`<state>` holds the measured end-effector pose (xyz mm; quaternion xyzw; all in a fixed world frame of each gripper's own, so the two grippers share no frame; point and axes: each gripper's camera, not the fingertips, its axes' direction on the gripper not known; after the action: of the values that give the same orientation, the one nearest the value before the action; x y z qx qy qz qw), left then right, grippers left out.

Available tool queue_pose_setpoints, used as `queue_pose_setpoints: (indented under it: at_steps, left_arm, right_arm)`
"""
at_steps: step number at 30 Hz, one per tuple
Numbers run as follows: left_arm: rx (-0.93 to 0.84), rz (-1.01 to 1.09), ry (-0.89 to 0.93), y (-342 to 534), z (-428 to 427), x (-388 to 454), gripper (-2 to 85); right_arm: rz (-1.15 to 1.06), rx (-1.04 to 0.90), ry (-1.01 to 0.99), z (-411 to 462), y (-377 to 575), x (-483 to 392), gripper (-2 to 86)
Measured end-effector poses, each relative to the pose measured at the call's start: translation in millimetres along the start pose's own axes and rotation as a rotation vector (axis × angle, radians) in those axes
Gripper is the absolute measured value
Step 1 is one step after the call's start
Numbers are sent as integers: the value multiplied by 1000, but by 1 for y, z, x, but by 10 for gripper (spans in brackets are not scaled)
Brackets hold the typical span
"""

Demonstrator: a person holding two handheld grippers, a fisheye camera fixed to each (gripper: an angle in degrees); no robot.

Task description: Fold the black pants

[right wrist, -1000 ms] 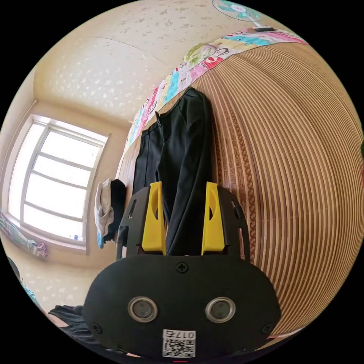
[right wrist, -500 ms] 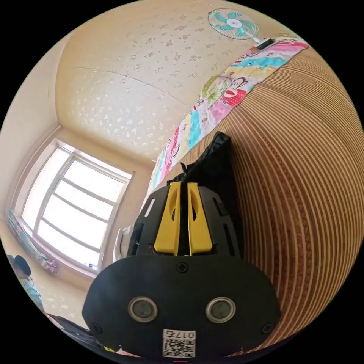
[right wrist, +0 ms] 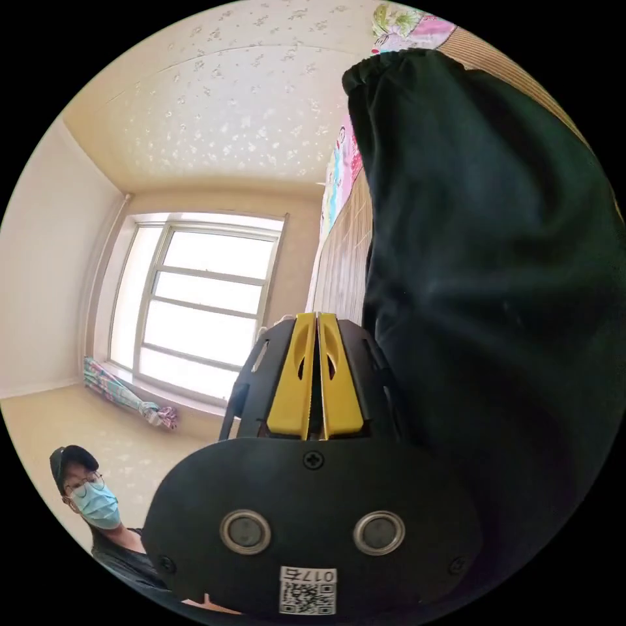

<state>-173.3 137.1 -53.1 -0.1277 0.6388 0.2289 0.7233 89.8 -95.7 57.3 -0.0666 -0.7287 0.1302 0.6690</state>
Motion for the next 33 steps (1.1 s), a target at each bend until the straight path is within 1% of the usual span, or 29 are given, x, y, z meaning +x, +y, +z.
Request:
queue_pose_setpoints:
  at_steps: [3,5,6,8,9,11,12,13,14,16,19,22,25,28,30,33]
  left_arm:
    - [59,-76,-80,10,-11,-12,66]
    - [135,-120,-109,12,-23,-22,71]
    - [163,-130,-111,12,-27,-25,73]
    - [259,-173,-144,5,-38,-36,76]
    - [272,-186,-157,1,-39,-40,77]
    - [296,-212,-217,-23,-38,-49,78]
    - [289,-214,-236,-31,-36,-50,78]
    - [274,-219,-304,-47,-32,-51,78]
    - [263,-238,-395,-62,-27,-52,78]
    - [252,-264,-476,-81,-18,-56,75]
    - [236,-280,-437,-101,2,-67,66]
    - [283,-306,-447,-98,5,-62,61]
    - [308,-309,-459,-91,4,-55,42]
    - [286,-304,-437,-88,0,-50,24]
    - [278,-288,-413,-83,-8,-40,15]
    - [304,-196,-340,-64,-20,-21,5]
  right_arm:
    - [-123,-144,68,-17,49,-29,37]
    - [-255,-258,211,-37,105,-60,40]
    - [-291,-280,255,-43,121,-68,41]
    - [-403,-337,477,-68,189,-90,45]
    - [-413,-341,541,-73,205,-92,46]
    - [-383,-337,751,-94,264,-86,49]
    - [-364,-331,784,-99,277,-83,49]
    - [-332,-316,820,-107,300,-76,51]
    - [-309,-290,828,-114,321,-71,53]
    - [-287,-249,817,-121,347,-65,59]
    - [-232,-191,814,-124,375,-52,73]
    - [-182,-120,765,-124,388,-42,79]
    - [-193,-114,718,-120,393,-41,52]
    - [-214,-138,730,-116,396,-43,30]
    - [-249,-162,701,-117,401,-50,23]
    - [-377,-210,634,-122,416,-69,17]
